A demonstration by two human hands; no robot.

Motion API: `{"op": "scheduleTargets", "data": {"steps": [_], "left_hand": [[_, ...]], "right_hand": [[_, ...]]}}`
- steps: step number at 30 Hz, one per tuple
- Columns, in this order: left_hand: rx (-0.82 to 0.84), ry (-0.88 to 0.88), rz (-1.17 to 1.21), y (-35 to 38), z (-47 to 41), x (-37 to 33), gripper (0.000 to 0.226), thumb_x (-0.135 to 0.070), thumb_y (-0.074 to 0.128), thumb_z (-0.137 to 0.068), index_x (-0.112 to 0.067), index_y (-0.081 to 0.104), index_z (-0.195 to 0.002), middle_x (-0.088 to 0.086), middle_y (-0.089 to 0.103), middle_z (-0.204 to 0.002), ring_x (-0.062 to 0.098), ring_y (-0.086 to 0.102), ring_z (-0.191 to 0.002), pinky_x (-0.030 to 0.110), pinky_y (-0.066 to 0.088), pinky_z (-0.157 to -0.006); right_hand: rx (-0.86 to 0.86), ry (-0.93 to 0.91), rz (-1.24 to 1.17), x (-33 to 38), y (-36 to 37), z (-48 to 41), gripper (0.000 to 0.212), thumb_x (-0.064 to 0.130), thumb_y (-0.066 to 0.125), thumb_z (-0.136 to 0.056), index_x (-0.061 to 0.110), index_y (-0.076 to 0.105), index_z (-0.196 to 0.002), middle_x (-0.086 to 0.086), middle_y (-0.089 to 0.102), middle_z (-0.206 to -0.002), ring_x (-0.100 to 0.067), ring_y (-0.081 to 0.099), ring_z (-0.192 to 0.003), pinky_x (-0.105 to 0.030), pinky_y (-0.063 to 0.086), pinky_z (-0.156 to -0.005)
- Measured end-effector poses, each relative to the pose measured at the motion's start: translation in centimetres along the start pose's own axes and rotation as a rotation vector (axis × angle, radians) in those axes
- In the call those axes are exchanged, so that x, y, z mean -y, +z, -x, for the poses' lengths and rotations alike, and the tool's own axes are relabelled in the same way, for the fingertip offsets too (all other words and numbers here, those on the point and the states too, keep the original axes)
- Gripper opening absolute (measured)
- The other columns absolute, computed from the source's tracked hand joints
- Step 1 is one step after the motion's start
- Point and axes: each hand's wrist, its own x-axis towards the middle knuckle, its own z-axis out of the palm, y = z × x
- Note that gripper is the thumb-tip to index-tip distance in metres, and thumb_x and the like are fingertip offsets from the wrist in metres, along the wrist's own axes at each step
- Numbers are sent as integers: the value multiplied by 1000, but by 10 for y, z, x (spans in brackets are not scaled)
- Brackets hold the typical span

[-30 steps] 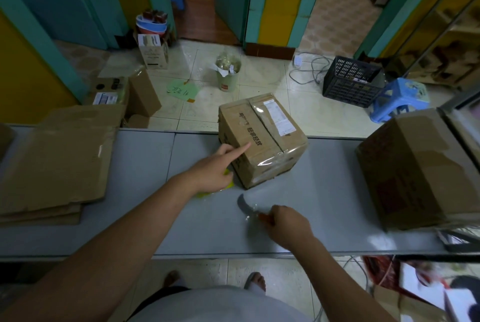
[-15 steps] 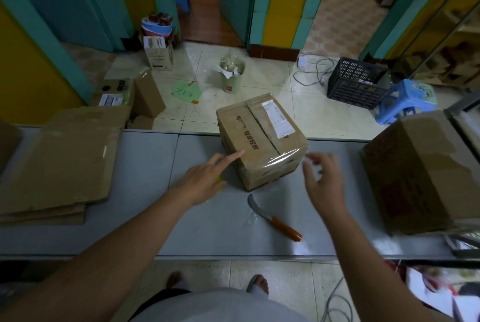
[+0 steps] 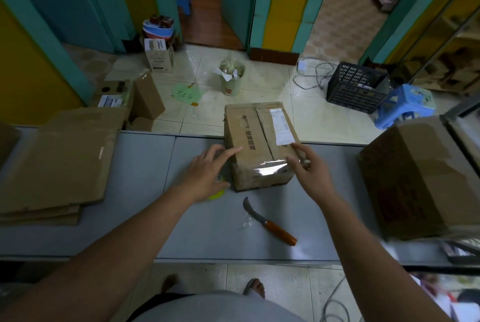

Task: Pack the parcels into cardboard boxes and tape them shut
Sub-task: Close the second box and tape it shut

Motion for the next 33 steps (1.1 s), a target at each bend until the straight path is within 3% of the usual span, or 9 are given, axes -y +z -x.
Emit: {"op": "scheduleTargets", "data": {"steps": [4,7,9,12,15,20,25,30,33], "left_hand": [[78,38,325,-13,-3,8,87,-1,55,-99,-50,23,-163,-9,44,-135,18,58,-111,34,54,-95],[-11,-85,594,-23,-8,2,56,-3,44,-108,-34,52,-153,-4,56,-123,19,66,-96,33,57,-94],[-87,-186,761,-25,-10,-4,42,-7,47,-110,-28,63,-143,-5,66,-121,18,73,-91,38,63,-90],[-125,-216,857,-21,-9,-7,40,-2,57,-105,-27,69,-134,6,70,-117,22,76,-97,38,65,-85],[-170,-209,815,-11,-5,-11,45,0,60,-102,-35,68,-130,3,67,-116,21,73,-99,35,65,-83],[-287,-193,689,4,0,-24,54,3,63,-97,-41,63,-128,-5,65,-114,9,67,-100,31,60,-86],[-259,-146,576,-6,0,-15,57,6,59,-97,-40,61,-131,-4,63,-116,7,67,-94,30,60,-80],[-305,64,405,-29,10,-12,29,-16,61,-104,-25,70,-130,-10,59,-124,0,58,-115,16,49,-97],[-198,257,188,-32,2,-21,32,-36,69,-98,-29,73,-129,-14,60,-125,7,54,-120,28,49,-98]], "right_hand": [[-73,-10,-6,0,11,23,42,45,65,-100,38,59,-141,5,65,-133,-14,70,-105,-21,59,-76],[-66,36,-37,-5,17,36,37,43,54,-105,40,58,-142,1,61,-131,-8,68,-99,-11,54,-67],[-54,31,-65,-13,16,37,34,37,48,-109,44,59,-140,1,60,-133,-8,65,-106,-14,53,-80],[-11,34,-138,-24,9,34,34,34,46,-110,48,62,-137,2,59,-140,-16,60,-123,-41,54,-105],[-4,27,-170,-27,8,33,34,35,46,-111,49,62,-137,1,59,-140,-19,58,-126,-49,55,-104],[-68,67,-290,-21,24,45,35,39,43,-111,49,61,-139,2,56,-140,-16,57,-126,-46,58,-99],[-37,40,-261,-21,17,45,36,44,38,-111,49,59,-140,5,55,-140,-13,56,-127,-45,56,-102],[-82,-159,65,-10,-3,42,27,44,58,-101,44,66,-127,7,51,-137,-8,47,-129,-28,46,-106],[-11,-363,280,4,-3,36,34,45,70,-90,32,75,-122,12,57,-127,-9,48,-124,-19,42,-99]]}}
